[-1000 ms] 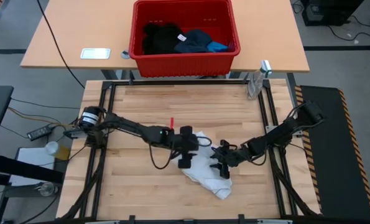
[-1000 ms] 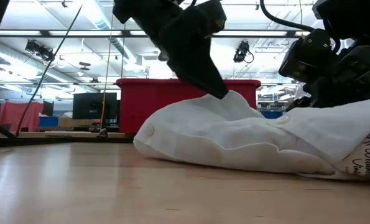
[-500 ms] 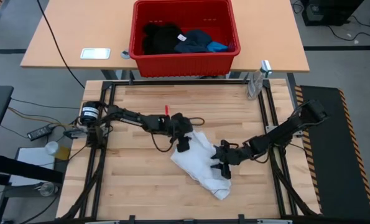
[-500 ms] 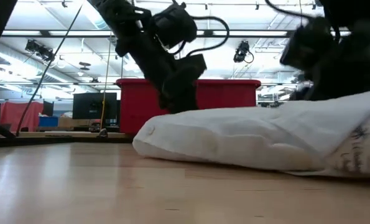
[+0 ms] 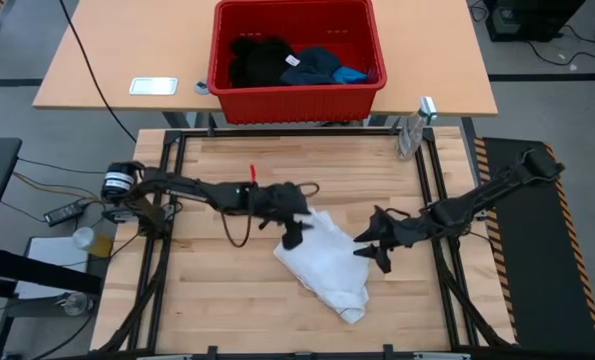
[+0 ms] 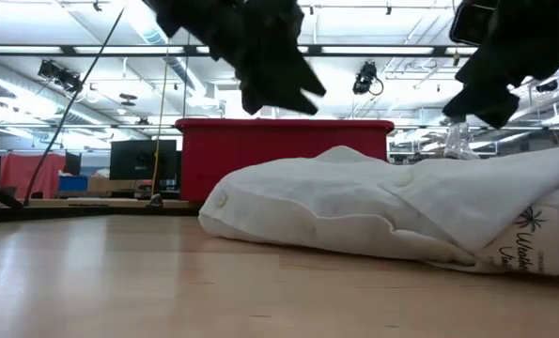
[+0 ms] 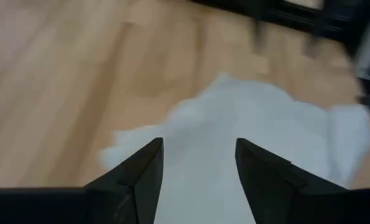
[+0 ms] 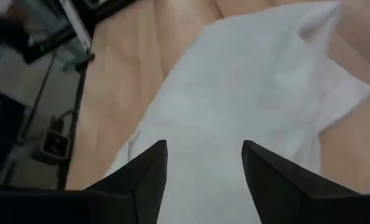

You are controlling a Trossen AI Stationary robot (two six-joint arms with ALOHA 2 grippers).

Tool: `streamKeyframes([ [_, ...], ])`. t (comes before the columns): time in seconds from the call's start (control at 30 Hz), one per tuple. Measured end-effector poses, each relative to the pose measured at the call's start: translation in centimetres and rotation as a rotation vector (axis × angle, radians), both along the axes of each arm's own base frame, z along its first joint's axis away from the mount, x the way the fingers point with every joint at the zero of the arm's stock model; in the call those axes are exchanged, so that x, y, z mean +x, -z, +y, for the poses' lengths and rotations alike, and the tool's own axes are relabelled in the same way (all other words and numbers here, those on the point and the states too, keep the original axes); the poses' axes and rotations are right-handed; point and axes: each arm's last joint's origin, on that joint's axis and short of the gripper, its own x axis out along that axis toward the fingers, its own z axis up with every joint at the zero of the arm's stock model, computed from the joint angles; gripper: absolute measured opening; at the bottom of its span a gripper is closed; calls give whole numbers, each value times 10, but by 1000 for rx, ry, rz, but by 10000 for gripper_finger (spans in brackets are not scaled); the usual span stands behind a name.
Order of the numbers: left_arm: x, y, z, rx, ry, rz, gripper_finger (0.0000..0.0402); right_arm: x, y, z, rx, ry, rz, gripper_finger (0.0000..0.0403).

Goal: Fold Laundry from Bin
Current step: Fold the white polo shirt

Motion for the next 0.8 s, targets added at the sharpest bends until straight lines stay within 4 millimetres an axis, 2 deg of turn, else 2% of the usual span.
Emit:
streamKeyframes([
  [0.1,2,4,-24,-33,55,-9,201,-10,-9,-6,38,70,-19,213],
  [0.27,12,29,-66,-43,137,19,201,-23,-16,-14,-8,130,-38,212],
  [0.4,29,51,-87,12,186,61,201,-24,-15,-18,-17,133,-21,209],
  [0.53,47,64,-96,64,221,92,201,-24,-19,-17,18,114,-5,206],
  [0.7,57,85,-91,145,247,170,201,-22,-48,-14,-65,51,-19,199],
  [0.8,70,83,-83,182,251,69,201,-22,-64,-16,-131,45,-26,195],
])
